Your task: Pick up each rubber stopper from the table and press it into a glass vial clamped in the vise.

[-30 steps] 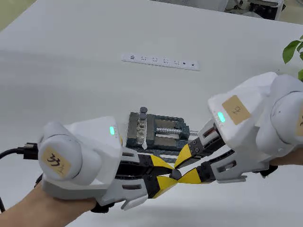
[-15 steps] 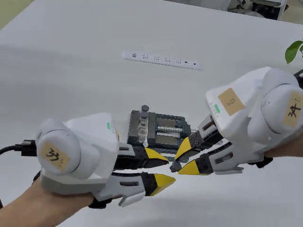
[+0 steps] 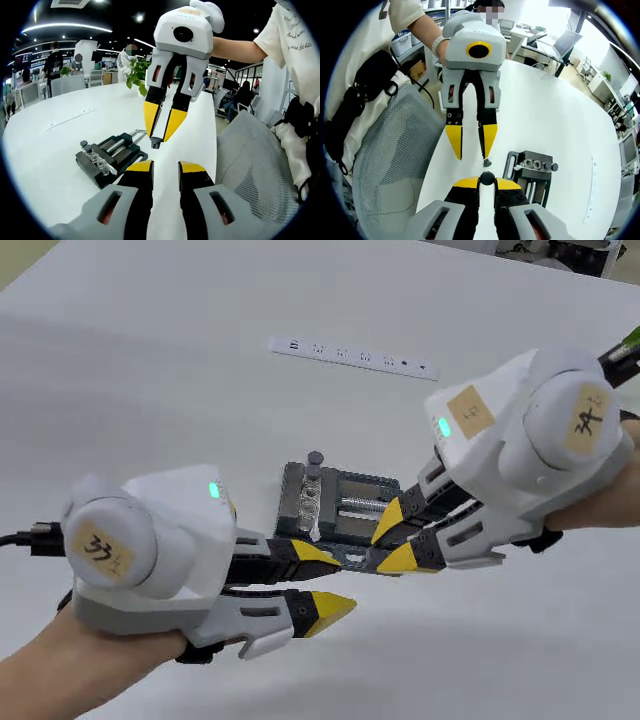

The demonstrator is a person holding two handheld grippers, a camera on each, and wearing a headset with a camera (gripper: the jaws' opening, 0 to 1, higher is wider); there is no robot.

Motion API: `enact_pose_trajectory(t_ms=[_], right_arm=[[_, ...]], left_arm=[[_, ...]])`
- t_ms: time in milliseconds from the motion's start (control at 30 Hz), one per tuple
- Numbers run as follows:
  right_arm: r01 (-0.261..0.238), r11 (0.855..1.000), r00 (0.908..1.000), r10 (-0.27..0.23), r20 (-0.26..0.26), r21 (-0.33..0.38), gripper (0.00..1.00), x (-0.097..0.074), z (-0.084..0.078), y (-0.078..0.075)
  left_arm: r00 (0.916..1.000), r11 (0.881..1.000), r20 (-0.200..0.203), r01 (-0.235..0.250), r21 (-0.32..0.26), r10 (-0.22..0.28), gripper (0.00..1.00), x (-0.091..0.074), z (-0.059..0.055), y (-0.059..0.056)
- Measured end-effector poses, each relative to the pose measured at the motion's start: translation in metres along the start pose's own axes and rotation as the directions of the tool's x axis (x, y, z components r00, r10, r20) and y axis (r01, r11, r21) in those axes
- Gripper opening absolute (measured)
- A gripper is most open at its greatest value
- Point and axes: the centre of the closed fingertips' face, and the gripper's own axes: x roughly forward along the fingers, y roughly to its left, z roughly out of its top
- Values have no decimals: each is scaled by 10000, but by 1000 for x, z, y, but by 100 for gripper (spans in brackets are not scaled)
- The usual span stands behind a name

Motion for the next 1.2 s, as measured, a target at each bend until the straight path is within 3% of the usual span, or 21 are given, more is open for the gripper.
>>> enact_pose_trajectory(t_ms=[133,367,700,967,1133,1200], right_arm=[[-3,9998,9999,0,-163,-183,5,2,1,-15],[7,9990,9989,-28,-468,-453,5,9,-2,-40],[201,9890,9938,-357,-1052,-1465,5,17,-11,-75],[-143,9810,9897,-137,-1427,-1932,5,29,-16,-85],[-146,9708,9888,-216,-1476,-2396,5,40,-15,-91],[-132,9691,9890,-237,-1462,-2463,5,42,-13,-95]], left_arm=[[9998,9997,5,-203,-155,203,20,-2,-3,5],[9979,9977,-176,-629,-235,625,36,-6,-12,16],[9924,9930,-557,-1115,-381,1093,61,-6,-21,28],[9824,9852,-929,-1663,-420,1619,85,-8,-29,37],[9740,9794,-1275,-1951,-517,1873,94,-11,-36,44],[9717,9757,-1203,-2112,-577,2032,96,-13,-36,48]])
